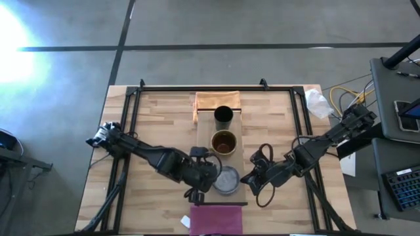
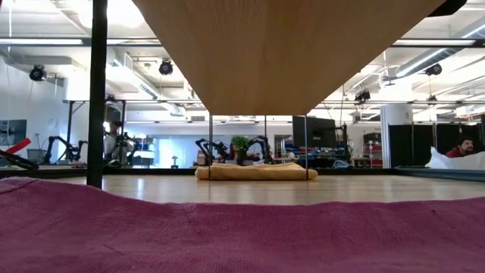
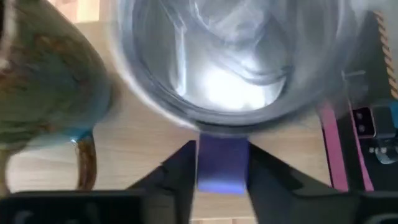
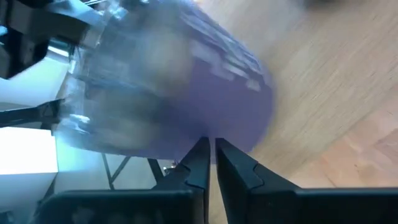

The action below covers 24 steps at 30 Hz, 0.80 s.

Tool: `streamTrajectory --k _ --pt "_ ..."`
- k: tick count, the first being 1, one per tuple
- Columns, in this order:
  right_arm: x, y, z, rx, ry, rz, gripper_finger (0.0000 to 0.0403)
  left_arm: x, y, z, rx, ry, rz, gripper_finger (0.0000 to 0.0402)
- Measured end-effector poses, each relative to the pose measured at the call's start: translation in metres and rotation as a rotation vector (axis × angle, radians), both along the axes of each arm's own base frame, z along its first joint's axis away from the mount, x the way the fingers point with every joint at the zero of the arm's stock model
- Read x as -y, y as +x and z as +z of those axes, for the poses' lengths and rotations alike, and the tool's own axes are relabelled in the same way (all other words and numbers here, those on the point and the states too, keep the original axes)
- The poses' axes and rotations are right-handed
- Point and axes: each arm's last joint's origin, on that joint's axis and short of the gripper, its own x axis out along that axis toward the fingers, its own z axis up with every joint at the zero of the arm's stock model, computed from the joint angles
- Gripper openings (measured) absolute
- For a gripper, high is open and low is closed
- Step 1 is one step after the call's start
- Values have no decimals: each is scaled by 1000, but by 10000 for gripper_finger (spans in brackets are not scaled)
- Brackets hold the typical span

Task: Stack small to large cups/mugs on shelf
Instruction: Put the purple mug on the shelf, then return to Home Position

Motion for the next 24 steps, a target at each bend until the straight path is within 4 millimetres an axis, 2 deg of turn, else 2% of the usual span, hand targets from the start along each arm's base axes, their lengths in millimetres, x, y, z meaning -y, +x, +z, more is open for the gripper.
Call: streamTrajectory --k 4,7,24 --pt "0 0 0 0 -7 4 18 0 1 2 19 -7 2 170" --pt "0 0 0 0 -15 10 18 0 2 4 34 -15 4 194" --pt "0 0 1 10 -11 13 18 -4 -5 7 3 -19 30 184"
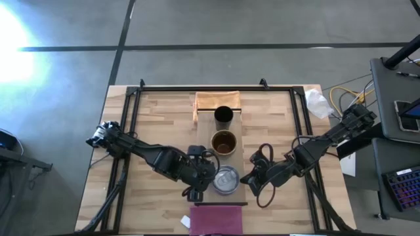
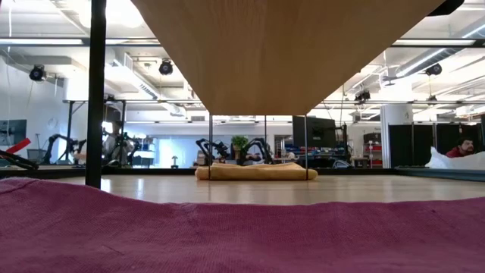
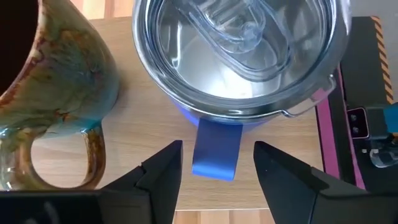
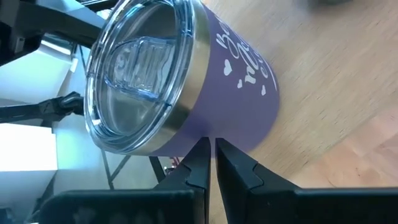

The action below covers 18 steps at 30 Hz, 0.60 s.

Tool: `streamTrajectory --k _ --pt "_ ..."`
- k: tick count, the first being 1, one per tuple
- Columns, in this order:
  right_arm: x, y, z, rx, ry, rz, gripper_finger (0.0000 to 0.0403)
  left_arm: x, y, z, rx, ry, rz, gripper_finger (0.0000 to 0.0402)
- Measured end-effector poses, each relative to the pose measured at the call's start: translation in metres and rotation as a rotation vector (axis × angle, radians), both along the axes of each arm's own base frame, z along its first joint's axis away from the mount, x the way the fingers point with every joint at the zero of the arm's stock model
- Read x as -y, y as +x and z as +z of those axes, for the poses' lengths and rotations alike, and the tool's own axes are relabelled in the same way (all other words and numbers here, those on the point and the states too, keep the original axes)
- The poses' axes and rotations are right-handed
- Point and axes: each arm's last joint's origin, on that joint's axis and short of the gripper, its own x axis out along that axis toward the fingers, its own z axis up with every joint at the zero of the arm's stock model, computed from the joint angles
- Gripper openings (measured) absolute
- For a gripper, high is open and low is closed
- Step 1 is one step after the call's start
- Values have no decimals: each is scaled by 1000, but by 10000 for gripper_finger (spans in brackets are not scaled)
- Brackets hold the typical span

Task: Stack small to large cups/mugs on shelf
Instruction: Return to Home Position

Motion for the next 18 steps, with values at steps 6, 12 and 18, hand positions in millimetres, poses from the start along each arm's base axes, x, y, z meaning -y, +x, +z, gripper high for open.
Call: streamTrajectory --k 6,12,18 --pt "-1 2 3 37 -5 19 18 -1 -2 -2 -24 11 7 184" --pt "1 -2 0 -4 -30 18 18 -2 -8 3 -31 -11 39 184" --pt "11 -15 24 68 -78 57 18 -12 -33 37 36 -60 23 184"
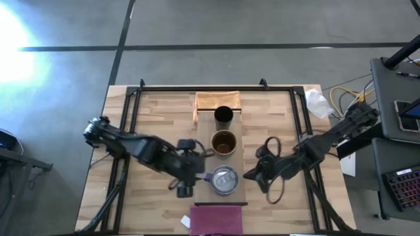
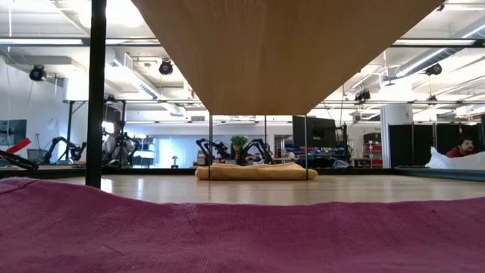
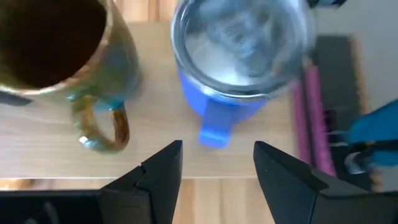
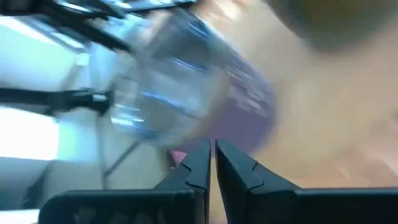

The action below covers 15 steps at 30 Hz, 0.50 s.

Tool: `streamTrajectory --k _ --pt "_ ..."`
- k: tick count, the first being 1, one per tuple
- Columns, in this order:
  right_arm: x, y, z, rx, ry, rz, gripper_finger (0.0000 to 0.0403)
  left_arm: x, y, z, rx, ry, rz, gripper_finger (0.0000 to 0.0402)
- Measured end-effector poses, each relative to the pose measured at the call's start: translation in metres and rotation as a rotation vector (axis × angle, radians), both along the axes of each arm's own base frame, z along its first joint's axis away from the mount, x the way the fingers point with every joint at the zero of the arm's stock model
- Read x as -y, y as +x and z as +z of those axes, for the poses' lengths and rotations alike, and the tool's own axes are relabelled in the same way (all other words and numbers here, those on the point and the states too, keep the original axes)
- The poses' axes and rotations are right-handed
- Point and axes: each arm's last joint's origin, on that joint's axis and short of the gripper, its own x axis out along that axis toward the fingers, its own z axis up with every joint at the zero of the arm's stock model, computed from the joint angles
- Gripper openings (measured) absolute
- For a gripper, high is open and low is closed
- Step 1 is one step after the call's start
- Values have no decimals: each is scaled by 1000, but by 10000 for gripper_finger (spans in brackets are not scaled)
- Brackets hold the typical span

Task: Stack small to large cups/mugs on shelf
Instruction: Return to Home Position

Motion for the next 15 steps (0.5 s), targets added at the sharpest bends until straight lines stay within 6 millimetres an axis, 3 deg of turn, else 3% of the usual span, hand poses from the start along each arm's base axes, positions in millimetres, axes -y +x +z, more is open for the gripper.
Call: streamTrajectory --k 3,6,8,11,13,15 --pt "4 -14 36 103 40 142 18 -8 -22 25 63 -115 35 184" --pt "9 -27 70 179 216 170 18 -13 -45 48 134 -255 108 184" --pt "11 -33 95 353 130 207 18 -8 -53 63 275 -274 43 184" --pt "-6 -49 134 802 -197 436 18 14 -58 82 622 -186 -174 184" --pt "-17 -56 138 943 -302 507 18 23 -58 83 792 -201 -317 184" --pt "-19 -54 123 882 -344 557 18 20 -60 72 859 -179 -404 184"
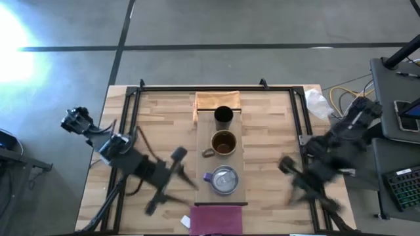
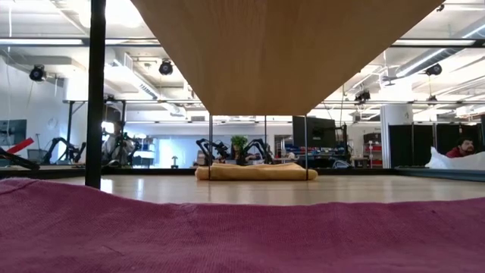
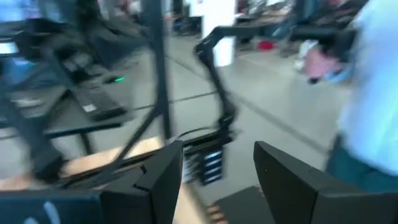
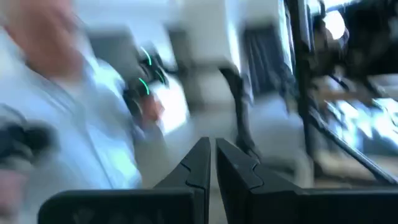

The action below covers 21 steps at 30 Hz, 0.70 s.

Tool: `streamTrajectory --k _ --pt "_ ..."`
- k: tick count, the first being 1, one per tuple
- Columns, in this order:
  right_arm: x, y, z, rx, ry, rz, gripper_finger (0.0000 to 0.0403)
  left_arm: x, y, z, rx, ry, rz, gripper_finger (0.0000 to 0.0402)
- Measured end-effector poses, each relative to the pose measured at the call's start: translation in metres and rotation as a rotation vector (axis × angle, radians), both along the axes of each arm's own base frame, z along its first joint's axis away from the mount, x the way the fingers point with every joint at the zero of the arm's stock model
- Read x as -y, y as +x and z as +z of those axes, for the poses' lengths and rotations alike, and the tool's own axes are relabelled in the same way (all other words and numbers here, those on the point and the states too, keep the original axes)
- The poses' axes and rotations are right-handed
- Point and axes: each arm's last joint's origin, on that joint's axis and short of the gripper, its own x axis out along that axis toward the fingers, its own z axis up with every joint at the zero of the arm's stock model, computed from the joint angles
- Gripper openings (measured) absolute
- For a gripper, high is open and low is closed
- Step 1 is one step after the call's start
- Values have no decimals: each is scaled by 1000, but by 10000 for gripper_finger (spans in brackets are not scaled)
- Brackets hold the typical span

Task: Stack small to large cups/mugs on shelf
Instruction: Return to Home Position

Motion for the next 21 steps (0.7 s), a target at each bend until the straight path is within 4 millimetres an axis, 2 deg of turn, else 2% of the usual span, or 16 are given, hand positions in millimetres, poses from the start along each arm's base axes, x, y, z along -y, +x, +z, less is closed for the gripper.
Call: streamTrajectory --k 2,4,6,9,12,16,21 --pt "17 1 -15 -87 -78 -62 18 -24 -5 -11 -4 32 71 184" --pt "51 -6 -16 -124 -100 -145 18 -61 -16 -10 20 27 161 184" --pt "85 -28 -4 -36 -67 -159 18 -94 -35 -10 74 10 203 184" --pt "111 -58 -13 35 -73 -142 18 -126 -57 -27 98 -10 278 184" --pt "125 -67 -47 -20 -127 -218 18 -139 -70 -50 130 -54 328 184" --pt "132 -77 -76 49 -90 -265 18 -141 -80 -89 151 -91 336 184" --pt "132 -72 -119 84 -70 -290 18 -142 -83 -139 148 -113 373 184"
